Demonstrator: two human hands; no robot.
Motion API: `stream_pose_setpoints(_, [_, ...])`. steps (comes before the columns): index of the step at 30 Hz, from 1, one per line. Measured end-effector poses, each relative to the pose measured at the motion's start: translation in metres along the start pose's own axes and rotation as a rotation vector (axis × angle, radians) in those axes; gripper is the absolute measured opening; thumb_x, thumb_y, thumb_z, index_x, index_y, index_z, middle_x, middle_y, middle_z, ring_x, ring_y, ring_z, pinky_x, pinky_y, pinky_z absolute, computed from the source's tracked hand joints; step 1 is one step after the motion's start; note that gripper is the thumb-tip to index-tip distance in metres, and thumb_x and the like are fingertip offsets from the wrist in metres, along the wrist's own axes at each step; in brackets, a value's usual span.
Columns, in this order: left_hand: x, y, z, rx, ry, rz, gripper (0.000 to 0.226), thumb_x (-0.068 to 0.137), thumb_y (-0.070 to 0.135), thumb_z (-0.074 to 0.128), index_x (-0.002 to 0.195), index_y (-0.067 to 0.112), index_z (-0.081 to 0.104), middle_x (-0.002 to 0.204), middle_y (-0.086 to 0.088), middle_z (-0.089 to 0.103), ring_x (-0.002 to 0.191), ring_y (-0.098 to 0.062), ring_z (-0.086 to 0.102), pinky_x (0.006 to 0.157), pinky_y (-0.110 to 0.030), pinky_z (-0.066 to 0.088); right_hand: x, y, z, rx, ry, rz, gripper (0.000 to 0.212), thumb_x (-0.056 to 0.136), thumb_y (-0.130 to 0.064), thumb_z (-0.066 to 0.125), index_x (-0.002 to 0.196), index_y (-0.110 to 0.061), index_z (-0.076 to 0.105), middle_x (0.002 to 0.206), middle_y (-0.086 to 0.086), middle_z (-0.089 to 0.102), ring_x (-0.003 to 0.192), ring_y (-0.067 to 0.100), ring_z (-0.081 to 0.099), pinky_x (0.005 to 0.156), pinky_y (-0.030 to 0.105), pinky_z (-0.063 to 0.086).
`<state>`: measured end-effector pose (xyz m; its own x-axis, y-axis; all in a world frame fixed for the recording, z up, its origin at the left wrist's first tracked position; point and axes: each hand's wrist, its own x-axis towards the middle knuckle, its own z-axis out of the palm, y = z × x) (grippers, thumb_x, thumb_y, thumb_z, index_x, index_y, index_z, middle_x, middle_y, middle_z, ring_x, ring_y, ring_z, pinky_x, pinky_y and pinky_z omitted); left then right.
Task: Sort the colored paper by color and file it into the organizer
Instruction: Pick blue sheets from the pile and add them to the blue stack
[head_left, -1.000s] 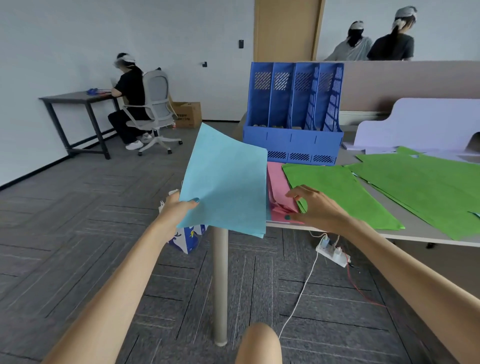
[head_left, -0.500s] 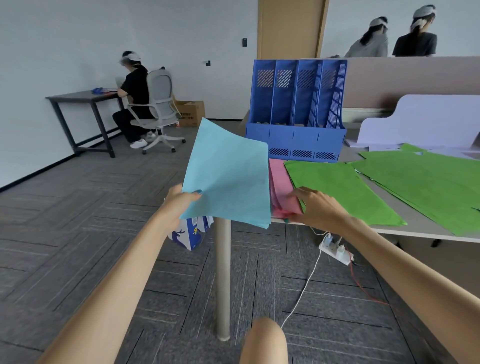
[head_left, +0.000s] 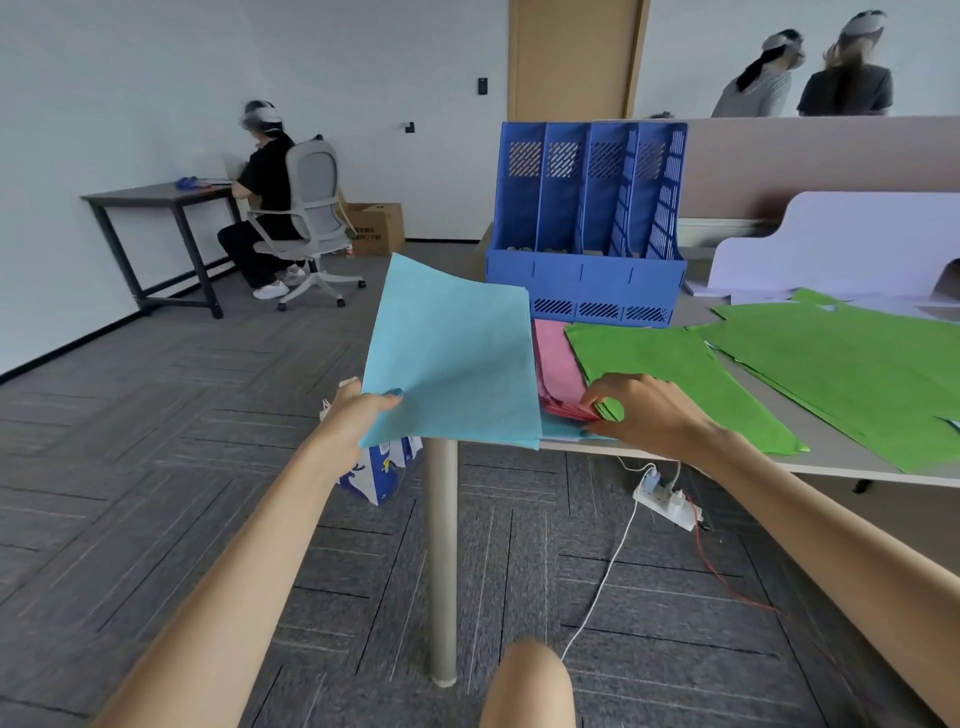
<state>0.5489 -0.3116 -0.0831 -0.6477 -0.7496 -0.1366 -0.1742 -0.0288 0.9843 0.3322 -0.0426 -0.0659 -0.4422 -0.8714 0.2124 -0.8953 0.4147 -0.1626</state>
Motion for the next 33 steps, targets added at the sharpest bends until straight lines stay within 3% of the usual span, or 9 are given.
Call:
stream_pose_setpoints(2, [-0.001, 0.001, 0.001, 0.002, -0.003, -0.005, 0.034, 0.087, 0.016, 0.063, 0.12, 0.013, 0.058, 0.117, -0.004, 0.066, 0.108, -0.025, 0.061, 0.093, -0.042, 0.046, -0.003, 0.0, -0.005, 0.02, 0.012, 0.009, 0.037, 0.084, -0.044, 0.065, 0.116, -0.024, 0.062, 0.124, -0.012, 0.061, 0.102, 0.011, 0.062, 0.092, 0.033, 0.05])
stream_pose_setpoints(5, [-0.002, 0.003, 0.005, -0.002, 0.01, -0.015, 0.033, 0.088, 0.014, 0.062, 0.12, 0.011, 0.058, 0.117, -0.006, 0.065, 0.108, -0.026, 0.061, 0.085, -0.038, 0.047, -0.004, -0.002, -0.004, -0.1, 0.108, 0.013, 0.026, 0.094, -0.033, 0.055, 0.117, -0.022, 0.059, 0.121, -0.006, 0.062, 0.081, 0.015, 0.06, 0.07, 0.029, 0.05])
stream_pose_setpoints(7, [-0.004, 0.006, 0.011, -0.001, 0.003, -0.011, 0.029, 0.089, 0.011, 0.061, 0.118, 0.009, 0.06, 0.115, -0.008, 0.066, 0.107, -0.029, 0.062, 0.081, -0.036, 0.046, -0.003, -0.003, 0.002, -0.159, 0.147, 0.048, 0.03, 0.091, -0.022, 0.052, 0.121, -0.019, 0.052, 0.12, -0.002, 0.06, 0.071, 0.016, 0.055, 0.062, 0.027, 0.046])
stream_pose_setpoints(11, [-0.007, 0.011, 0.019, -0.045, -0.03, -0.014, 0.027, 0.092, 0.005, 0.057, 0.118, 0.004, 0.06, 0.116, -0.013, 0.065, 0.097, -0.029, 0.063, 0.076, -0.032, 0.051, 0.0, 0.003, 0.014, 0.072, 0.224, 0.233, 0.022, 0.096, -0.007, 0.039, 0.116, -0.008, 0.047, 0.093, 0.016, 0.066, 0.062, 0.028, 0.061, 0.058, 0.044, 0.054])
stream_pose_setpoints(15, [-0.011, 0.019, 0.029, -0.101, -0.075, -0.053, 0.027, 0.093, -0.001, 0.053, 0.12, -0.001, 0.057, 0.112, -0.014, 0.062, 0.081, -0.022, 0.062, 0.05, -0.022, 0.054, 0.002, 0.013, 0.009, 0.3, 0.441, 0.471, 0.019, 0.091, 0.005, 0.034, 0.105, -0.001, 0.047, 0.08, 0.019, 0.06, 0.066, 0.032, 0.057, 0.058, 0.041, 0.049])
stream_pose_setpoints(19, [-0.011, 0.027, 0.051, -0.103, -0.126, -0.113, 0.029, 0.091, -0.004, 0.054, 0.121, -0.005, 0.055, 0.116, -0.016, 0.062, 0.086, -0.026, 0.062, 0.051, -0.026, 0.057, 0.003, 0.024, -0.001, 0.477, 0.604, 0.561, 0.024, 0.086, 0.008, 0.032, 0.102, 0.002, 0.049, 0.09, 0.021, 0.061, 0.077, 0.034, 0.056, 0.064, 0.042, 0.047])
stream_pose_setpoints(24, [-0.011, 0.04, 0.097, -0.168, -0.181, -0.124, 0.022, 0.091, -0.005, 0.052, 0.112, 0.001, 0.06, 0.115, -0.011, 0.06, 0.091, -0.022, 0.059, 0.05, -0.026, 0.057, 0.002, 0.033, -0.01, 0.481, 0.681, 0.55, 0.026, 0.086, 0.008, 0.033, 0.105, 0.003, 0.05, 0.091, 0.019, 0.06, 0.079, 0.032, 0.052, 0.066, 0.034, 0.039])
stream_pose_setpoints(30, [-0.002, 0.039, 0.135, -0.157, -0.149, -0.112, 0.018, 0.093, -0.004, 0.049, 0.085, 0.011, 0.055, 0.099, -0.002, 0.055, 0.082, -0.017, 0.055, 0.048, -0.029, 0.058, 0.001, 0.041, -0.011, 0.426, 0.682, 0.498, 0.021, 0.084, 0.008, 0.032, 0.094, -0.006, 0.045, 0.081, 0.018, 0.058, 0.075, 0.037, 0.053, 0.063, 0.036, 0.04])
stream_pose_setpoints(33, [0.006, 0.036, 0.139, -0.101, -0.124, -0.107, 0.017, 0.096, 0.003, 0.048, 0.083, 0.014, 0.051, 0.096, -0.001, 0.051, 0.077, -0.014, 0.056, 0.046, -0.028, 0.056, 0.002, 0.043, -0.006, 0.386, 0.643, 0.469, 0.028, 0.084, 0.006, 0.032, 0.105, -0.004, 0.048, 0.083, 0.02, 0.06, 0.076, 0.037, 0.054, 0.065, 0.04, 0.044])
